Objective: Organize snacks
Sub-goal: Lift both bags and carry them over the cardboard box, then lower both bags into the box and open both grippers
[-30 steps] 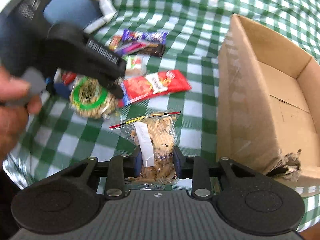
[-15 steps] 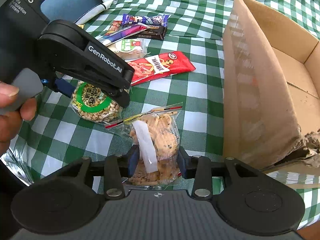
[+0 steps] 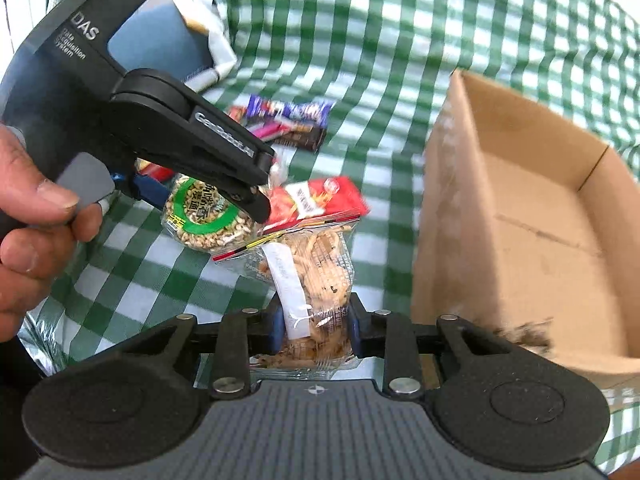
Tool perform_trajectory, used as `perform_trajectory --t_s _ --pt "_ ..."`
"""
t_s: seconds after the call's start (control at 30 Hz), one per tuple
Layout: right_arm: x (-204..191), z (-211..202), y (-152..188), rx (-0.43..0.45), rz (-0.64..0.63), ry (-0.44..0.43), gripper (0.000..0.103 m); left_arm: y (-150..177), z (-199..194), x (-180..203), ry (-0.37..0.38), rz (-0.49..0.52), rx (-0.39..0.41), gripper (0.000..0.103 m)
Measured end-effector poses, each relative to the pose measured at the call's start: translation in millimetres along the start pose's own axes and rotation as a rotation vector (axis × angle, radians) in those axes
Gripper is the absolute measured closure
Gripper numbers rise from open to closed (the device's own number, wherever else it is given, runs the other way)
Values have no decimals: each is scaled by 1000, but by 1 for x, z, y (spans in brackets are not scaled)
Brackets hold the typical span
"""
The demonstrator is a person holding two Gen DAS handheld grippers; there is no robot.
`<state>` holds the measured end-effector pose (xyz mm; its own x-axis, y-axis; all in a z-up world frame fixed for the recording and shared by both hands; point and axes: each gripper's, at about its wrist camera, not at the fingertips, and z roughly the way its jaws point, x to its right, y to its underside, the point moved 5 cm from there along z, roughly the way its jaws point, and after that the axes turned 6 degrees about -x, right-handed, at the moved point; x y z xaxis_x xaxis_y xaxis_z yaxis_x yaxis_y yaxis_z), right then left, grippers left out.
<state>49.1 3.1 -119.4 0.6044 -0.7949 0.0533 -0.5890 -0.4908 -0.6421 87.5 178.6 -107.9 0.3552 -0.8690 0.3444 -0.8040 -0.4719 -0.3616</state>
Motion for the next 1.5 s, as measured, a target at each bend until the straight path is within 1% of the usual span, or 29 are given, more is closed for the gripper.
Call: perform_trajectory --t_s 0.13,0.27,0.37,0.43,0.5,0.6,0.67,0.77,0.87,1.0,1.07,1.13,1.2,1.3,1.4,1.5 --pt "14 -28 -8 105 5 1 72 -1 -26 12 67 20 127 19" --pt "41 -66 -23 228 52 0 72 -2 -42 26 121 50 204 19" --pt "72 -91 -32 309 103 8 72 -1 -54 37 153 79 273 19" --pt "98 -103 -35 357 120 48 72 2 -60 47 163 106 318 19" --pt "125 -108 -34 385 138 79 72 5 -62 57 179 132 338 19" --pt "167 -105 -29 378 186 122 72 14 -63 78 205 189 370 19" --pt "189 -103 -21 376 238 145 72 19 -64 92 202 228 392 19" --pt "211 -97 -7 354 319 158 72 25 -63 109 208 267 416 19" --pt "222 -102 2 371 353 158 72 30 -62 126 245 299 439 19" --pt "235 -106 9 388 348 191 72 33 -63 152 297 342 475 19" --pt "241 -107 12 386 360 205 72 27 -63 171 338 342 480 19" --pt "246 -106 16 379 375 215 72 22 -63 189 362 349 493 19" --pt "252 -107 19 376 387 227 72 20 -63 199 391 352 507 19" --pt "257 -107 20 376 407 242 72 28 -61 203 429 377 507 19" --pt "259 -107 20 377 410 263 72 32 -58 199 447 374 471 19" --pt "263 -104 17 374 400 294 72 30 -49 201 427 397 464 19"
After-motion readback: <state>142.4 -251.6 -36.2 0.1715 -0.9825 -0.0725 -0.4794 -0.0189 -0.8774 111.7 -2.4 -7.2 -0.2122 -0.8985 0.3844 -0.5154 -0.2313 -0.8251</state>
